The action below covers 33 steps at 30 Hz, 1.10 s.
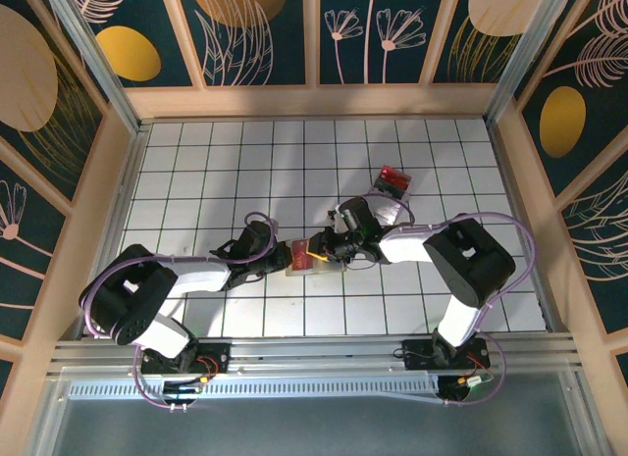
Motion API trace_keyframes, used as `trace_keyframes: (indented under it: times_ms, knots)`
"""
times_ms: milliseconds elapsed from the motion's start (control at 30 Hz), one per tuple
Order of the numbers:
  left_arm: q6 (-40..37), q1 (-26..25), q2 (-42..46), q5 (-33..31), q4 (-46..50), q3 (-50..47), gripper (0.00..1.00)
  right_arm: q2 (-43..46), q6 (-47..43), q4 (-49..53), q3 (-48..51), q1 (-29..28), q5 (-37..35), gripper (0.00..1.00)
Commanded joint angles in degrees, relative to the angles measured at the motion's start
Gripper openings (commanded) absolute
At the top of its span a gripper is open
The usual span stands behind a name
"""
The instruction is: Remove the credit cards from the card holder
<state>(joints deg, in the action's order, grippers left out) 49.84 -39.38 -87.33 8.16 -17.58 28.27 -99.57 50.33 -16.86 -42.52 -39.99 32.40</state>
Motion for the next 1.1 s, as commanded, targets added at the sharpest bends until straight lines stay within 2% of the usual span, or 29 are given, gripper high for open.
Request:
trace_keyframes:
  times_ms: [0,233,400,1067]
  knots:
    - [1.0,-0.49,-1.45,1.76,0.53,-0.41,0.05,-0.56,-0.36,2.44,-2.61,-1.42,-1.74,0.24]
    - [1.05,-0.47,-1.79,2.12,0.23,-0.41,0.05,-0.62,1.75,-3.63,-1.3,-1.5,1.15,0.24]
    - [1.2,-0.47,-1.44,1.79,0.6,-0.59,0.05,0.12,3.9,-8.65,-0.18,-1.31,3.96,0.2]
    - [1.67,-0.52,-1.9,-0.16,3.13,-0.04,0.02,4.9,1.25,-3.62,1.55,2.26,4.17,0.13]
